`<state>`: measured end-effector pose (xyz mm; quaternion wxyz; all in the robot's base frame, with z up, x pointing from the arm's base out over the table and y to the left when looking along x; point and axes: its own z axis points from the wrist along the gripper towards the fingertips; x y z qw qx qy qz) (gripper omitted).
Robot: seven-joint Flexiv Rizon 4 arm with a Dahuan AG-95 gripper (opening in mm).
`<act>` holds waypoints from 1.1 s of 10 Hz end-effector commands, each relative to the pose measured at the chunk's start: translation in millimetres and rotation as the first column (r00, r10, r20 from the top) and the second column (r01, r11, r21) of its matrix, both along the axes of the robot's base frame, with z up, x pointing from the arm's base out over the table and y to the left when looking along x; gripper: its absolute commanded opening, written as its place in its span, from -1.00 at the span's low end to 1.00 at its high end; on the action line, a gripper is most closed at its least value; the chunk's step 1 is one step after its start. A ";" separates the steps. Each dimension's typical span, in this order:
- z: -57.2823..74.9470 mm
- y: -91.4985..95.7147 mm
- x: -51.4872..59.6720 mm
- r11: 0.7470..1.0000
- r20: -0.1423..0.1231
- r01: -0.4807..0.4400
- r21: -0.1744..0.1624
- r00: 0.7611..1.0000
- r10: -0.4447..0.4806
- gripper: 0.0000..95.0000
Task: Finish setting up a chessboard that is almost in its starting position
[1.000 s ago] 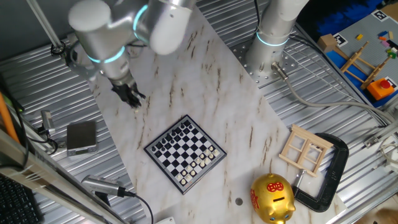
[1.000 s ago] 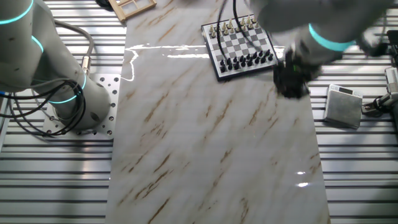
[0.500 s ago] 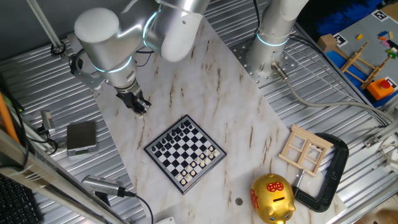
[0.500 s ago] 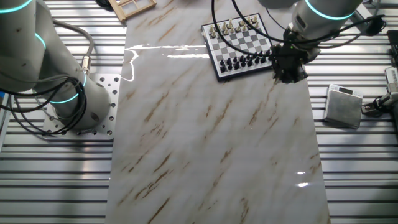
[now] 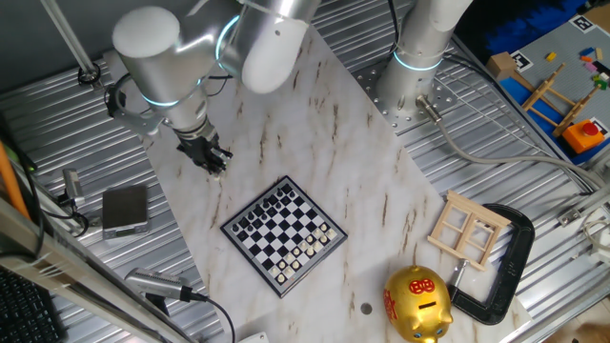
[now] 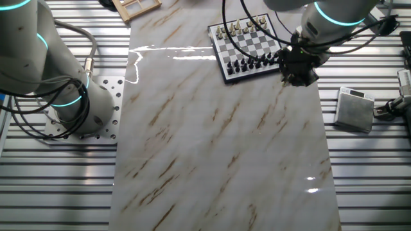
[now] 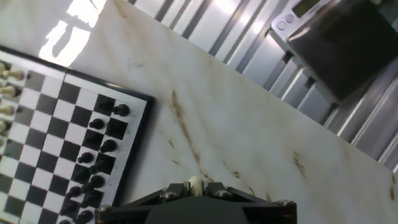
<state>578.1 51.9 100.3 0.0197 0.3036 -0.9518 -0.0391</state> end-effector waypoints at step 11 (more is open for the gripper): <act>9.2 97.2 -47.7 0.995 -0.010 0.099 -0.030 0.995 -0.100 -1.00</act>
